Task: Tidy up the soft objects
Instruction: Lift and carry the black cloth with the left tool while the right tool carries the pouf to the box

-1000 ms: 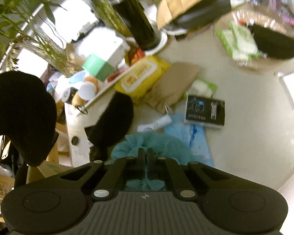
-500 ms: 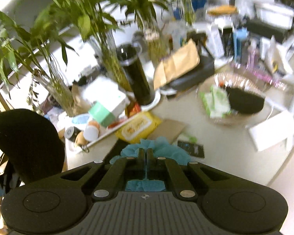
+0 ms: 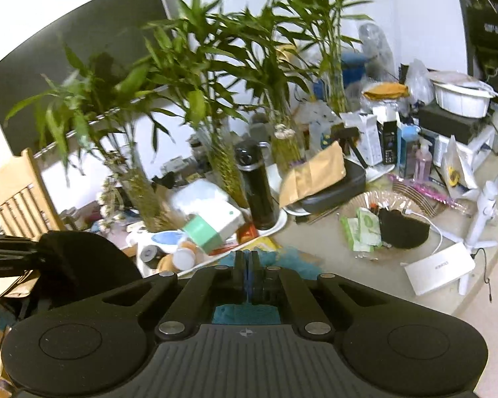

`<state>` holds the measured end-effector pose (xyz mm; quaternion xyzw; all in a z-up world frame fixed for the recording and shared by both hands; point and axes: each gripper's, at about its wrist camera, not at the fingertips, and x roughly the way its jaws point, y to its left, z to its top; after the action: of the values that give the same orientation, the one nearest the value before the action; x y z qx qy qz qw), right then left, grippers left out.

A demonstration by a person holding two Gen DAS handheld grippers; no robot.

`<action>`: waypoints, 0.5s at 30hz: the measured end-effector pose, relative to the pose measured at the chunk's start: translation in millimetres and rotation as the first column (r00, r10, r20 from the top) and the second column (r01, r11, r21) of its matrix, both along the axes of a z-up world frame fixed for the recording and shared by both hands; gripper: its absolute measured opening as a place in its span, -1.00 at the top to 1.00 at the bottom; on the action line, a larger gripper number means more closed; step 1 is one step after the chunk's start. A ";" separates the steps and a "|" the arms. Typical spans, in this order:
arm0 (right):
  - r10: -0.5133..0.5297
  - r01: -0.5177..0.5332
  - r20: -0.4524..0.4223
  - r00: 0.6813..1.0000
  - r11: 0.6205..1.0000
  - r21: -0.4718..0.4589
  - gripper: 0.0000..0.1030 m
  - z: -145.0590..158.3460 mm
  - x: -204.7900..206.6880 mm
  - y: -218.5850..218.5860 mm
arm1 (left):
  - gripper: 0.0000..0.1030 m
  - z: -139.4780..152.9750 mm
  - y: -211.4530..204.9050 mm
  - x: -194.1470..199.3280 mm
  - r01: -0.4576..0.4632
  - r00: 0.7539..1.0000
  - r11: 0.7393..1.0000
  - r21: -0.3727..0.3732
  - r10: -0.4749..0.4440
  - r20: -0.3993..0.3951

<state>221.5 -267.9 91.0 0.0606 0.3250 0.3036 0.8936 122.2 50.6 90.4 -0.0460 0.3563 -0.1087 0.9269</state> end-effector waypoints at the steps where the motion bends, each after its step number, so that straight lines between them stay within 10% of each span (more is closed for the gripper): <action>1: 0.006 -0.006 0.005 1.000 1.000 0.003 0.94 2.7 -7.1 -1.2 | 0.75 -1.1 -0.9 -2.3 0.000 1.000 1.000 0.000 0.000 -0.009; 15: 0.115 -0.115 -0.031 0.993 0.993 0.009 0.94 -1.0 -74.7 12.3 | 0.75 -35.7 -17.1 -20.8 0.005 0.988 0.999 0.053 0.004 -0.155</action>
<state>146.7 -255.6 89.9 0.0498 0.3410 0.3546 0.8692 101.4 33.6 54.7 -0.0294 0.4300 -0.0954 0.8973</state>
